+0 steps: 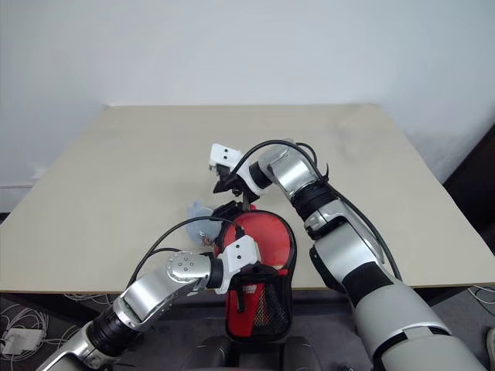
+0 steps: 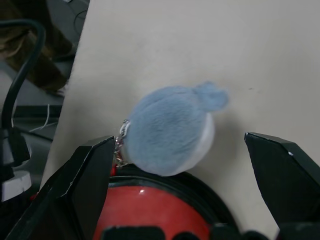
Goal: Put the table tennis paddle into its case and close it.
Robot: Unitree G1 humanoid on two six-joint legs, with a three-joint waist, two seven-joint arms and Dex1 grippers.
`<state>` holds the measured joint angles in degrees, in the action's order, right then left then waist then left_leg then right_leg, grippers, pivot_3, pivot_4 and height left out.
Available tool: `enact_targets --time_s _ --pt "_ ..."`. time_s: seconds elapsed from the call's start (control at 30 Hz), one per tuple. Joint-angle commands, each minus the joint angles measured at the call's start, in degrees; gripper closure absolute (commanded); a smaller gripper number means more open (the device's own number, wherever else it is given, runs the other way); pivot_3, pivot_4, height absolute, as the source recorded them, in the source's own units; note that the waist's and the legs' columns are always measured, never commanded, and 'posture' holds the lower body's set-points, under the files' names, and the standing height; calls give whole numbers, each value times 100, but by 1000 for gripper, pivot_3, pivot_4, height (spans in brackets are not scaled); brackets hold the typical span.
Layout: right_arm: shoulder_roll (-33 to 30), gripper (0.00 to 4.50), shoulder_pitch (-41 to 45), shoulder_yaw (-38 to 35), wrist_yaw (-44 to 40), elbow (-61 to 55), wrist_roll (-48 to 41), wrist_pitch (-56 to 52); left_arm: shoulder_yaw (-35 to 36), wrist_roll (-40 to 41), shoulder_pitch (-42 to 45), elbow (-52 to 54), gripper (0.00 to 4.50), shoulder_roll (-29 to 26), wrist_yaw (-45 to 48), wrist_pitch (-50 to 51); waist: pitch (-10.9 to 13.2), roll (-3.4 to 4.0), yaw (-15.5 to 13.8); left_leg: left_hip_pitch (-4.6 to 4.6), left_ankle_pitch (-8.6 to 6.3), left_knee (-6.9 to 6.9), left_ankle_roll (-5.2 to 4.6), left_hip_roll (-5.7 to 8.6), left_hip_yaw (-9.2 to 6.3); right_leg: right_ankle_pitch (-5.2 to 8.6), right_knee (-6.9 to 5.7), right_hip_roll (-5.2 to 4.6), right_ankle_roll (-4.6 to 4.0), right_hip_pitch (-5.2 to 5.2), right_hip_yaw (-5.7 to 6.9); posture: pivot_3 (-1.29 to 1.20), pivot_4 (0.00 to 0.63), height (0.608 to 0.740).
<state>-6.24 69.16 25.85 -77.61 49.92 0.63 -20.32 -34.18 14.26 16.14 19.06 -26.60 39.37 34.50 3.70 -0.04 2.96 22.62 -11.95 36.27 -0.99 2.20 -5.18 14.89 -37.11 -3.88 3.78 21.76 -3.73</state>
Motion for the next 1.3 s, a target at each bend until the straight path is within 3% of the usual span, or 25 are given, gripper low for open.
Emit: enact_targets --time_s 0.03,0.57,1.07,1.17,1.3 --pt "135 0 122 -118 87 107 65 232 232 -135 -79 82 4416 -17 -22 -119 0 0 6 0 1 -2 2 0 -2 0 -2 0 0 2 0 0 0 734" --pt "559 0 184 -324 320 506 202 384 593 -513 96 -658 4416 362 -93 -437 -2 1 9 2 10 -2 15 1 8 5 -59 -1 -8 40 -2 0 0 734" --pt "1189 0 290 -622 1275 1556 421 820 695 -611 45 -609 4416 423 -58 -384 -4 1 11 3 13 -3 20 3 5 4 -66 0 -9 45 1 0 0 734" --pt "1263 608 349 -711 1505 1742 448 844 704 -628 4 -568 4500 404 -53 -366 -4 2 14 2 15 -6 23 0 5 4 -68 2 -9 48 0 0 0 734" --pt "1312 2009 443 -810 1604 1875 441 899 707 -652 -10 -565 4500 387 -45 -366 -4 3 14 2 16 -7 24 0 4 3 -69 3 -10 49 0 0 0 734"
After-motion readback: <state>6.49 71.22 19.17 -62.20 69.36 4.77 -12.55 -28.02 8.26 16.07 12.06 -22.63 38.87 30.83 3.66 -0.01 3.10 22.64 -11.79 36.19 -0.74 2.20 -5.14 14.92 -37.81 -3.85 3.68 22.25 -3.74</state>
